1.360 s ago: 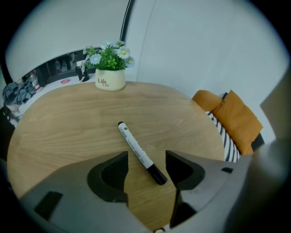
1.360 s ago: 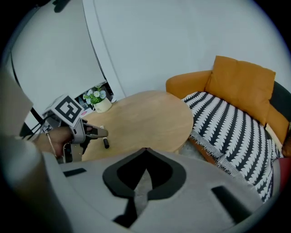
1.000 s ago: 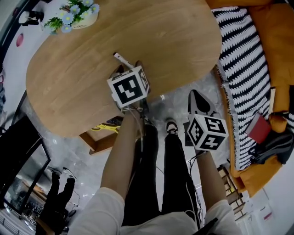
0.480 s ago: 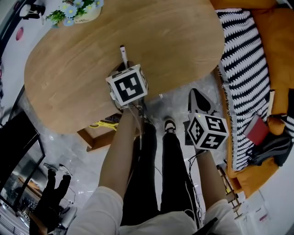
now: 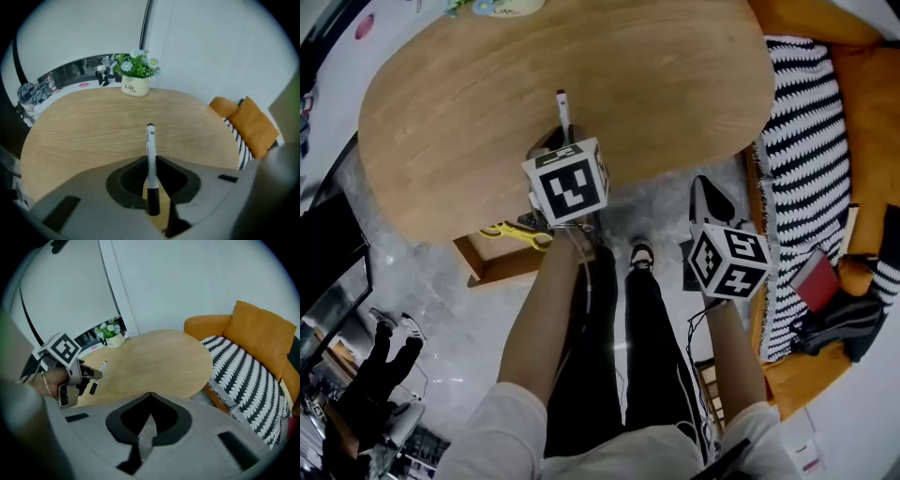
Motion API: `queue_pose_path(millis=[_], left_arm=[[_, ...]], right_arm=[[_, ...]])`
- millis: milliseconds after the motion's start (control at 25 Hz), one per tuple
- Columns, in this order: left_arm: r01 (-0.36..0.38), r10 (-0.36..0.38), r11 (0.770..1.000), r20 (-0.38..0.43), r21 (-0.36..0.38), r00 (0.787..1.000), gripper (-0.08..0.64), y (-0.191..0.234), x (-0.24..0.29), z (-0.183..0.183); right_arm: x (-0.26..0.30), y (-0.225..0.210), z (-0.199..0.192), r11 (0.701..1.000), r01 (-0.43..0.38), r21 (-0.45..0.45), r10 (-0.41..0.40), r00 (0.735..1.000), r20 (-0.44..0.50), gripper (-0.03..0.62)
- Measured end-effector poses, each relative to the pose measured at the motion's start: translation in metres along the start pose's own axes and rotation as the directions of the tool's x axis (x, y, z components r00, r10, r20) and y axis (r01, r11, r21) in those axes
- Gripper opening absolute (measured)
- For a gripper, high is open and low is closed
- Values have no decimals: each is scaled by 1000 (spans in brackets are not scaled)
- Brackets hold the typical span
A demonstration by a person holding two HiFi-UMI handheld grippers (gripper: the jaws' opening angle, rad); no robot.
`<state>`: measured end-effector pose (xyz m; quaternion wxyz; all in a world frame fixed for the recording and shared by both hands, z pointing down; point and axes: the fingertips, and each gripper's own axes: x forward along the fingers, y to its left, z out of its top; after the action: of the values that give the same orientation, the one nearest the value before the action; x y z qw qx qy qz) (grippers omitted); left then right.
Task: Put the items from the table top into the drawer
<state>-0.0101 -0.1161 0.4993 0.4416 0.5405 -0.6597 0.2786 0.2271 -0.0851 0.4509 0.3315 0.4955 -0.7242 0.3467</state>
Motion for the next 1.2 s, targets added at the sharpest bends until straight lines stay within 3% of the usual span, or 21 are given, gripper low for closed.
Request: queue_pose_path(millis=[320,600,880,1120,1200], left_arm=[[-28,31,996,32,-90,999,60,33,-52,-39],[-84,91,974,22,-210,996,60,73,-99,-106],[-168,177,913,-11,-371,984,61,135,-133,-176],[-229,243,830,-39,-509,969,61,185,-152,-226],[-235,247,812,-50,-534,968,61,201,-152,-237]], right_arm=[[-10,53,-1,986,-109,-127,110,994,-3,-8],[-24,95,-27,949,-191,-249,183,982,-54,-8],[-29,153,-55,892,-276,-358,255,961,-106,-8],[-24,211,-79,819,-355,-451,310,935,-173,-8],[-20,229,-86,802,-368,-470,316,930,-190,-8]])
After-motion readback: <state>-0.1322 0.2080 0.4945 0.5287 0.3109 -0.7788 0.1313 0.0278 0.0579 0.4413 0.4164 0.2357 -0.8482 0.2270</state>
